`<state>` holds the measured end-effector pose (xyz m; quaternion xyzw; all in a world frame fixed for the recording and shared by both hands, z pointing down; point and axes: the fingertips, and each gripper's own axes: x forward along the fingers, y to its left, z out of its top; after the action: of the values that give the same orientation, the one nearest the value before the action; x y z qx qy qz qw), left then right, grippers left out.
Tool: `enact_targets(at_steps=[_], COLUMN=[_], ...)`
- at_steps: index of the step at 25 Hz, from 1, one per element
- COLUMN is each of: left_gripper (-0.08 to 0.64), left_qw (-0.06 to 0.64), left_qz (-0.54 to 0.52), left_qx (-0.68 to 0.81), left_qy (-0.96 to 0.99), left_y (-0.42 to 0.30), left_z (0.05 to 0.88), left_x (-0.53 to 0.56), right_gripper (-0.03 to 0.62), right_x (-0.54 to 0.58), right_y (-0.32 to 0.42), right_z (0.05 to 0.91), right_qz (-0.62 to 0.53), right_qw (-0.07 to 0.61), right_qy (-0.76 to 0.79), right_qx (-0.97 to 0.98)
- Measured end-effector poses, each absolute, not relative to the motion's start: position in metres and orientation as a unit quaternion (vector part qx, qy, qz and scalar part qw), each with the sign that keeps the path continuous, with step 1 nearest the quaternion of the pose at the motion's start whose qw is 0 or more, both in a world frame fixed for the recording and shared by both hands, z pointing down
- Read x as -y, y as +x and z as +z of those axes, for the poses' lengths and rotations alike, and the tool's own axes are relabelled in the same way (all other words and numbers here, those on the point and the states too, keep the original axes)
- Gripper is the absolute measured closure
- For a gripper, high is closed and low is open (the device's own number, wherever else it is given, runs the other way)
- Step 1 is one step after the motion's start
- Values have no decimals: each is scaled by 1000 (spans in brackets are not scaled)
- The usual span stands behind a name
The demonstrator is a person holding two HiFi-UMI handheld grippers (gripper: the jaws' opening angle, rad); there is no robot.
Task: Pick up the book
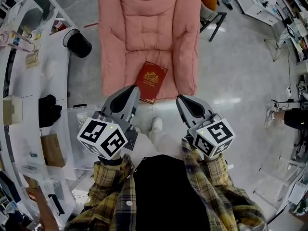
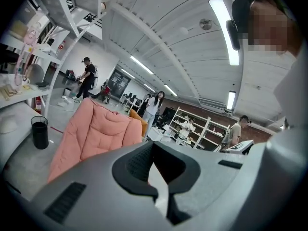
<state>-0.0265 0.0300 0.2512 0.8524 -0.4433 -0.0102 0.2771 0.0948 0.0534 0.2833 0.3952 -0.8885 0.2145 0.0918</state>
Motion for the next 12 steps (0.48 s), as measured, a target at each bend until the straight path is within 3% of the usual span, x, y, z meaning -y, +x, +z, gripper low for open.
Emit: enact_targets(at_steps=[12], left_gripper=[557], left_qw=[283], left_qz=[-10], left_qx=[452], left_qy=[846], left_y=[-49], left_z=[255], left_x=[16], right_gripper=[575], right_x=[-19], right_y=[85], right_z=[298], right_qz=[240], right_qw=[91], right_qy=[398], right_qx=[881])
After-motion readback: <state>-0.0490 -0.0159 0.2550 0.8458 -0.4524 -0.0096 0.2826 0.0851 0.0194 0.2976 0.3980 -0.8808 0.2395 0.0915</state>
